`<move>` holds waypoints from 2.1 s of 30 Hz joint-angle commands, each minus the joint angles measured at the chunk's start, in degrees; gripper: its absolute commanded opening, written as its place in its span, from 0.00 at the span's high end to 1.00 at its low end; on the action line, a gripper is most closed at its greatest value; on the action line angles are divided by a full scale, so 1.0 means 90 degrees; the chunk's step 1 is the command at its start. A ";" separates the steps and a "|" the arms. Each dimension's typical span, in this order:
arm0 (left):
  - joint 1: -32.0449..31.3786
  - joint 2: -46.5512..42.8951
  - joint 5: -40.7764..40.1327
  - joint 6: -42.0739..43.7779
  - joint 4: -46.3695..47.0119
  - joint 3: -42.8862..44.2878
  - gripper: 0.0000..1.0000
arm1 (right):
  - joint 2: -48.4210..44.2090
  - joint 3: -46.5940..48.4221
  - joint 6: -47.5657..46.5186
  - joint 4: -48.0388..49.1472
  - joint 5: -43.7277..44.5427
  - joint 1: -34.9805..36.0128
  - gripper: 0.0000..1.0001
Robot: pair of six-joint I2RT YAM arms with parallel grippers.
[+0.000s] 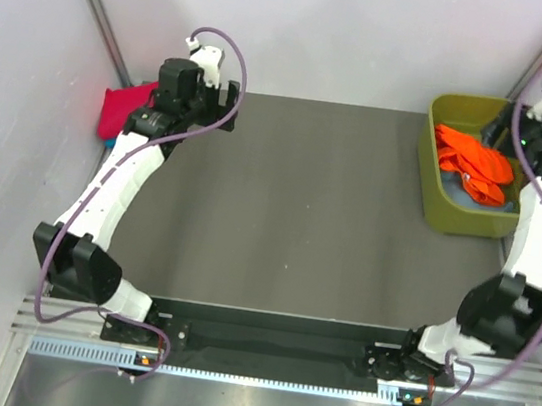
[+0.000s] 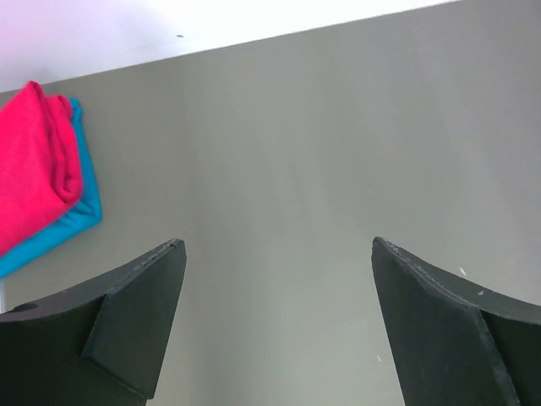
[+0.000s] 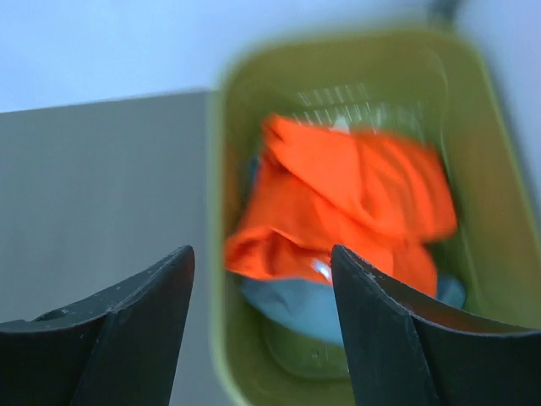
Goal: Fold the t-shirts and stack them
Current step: Grab the tshirt from the pile
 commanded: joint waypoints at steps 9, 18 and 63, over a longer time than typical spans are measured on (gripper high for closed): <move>0.0470 -0.0670 0.0627 -0.0190 -0.0025 -0.0805 0.06 | 0.1838 -0.0197 0.0981 -0.0038 -0.0998 -0.0995 0.30; 0.0637 -0.0212 0.0706 -0.0268 0.0053 -0.0785 0.07 | 0.2434 0.0029 0.1079 0.0176 -0.1145 -0.0849 0.30; 0.2052 -0.0982 0.1106 -0.0776 0.0111 -0.1234 0.09 | 0.0248 0.2360 -0.0483 -0.1326 -0.2141 0.1677 1.00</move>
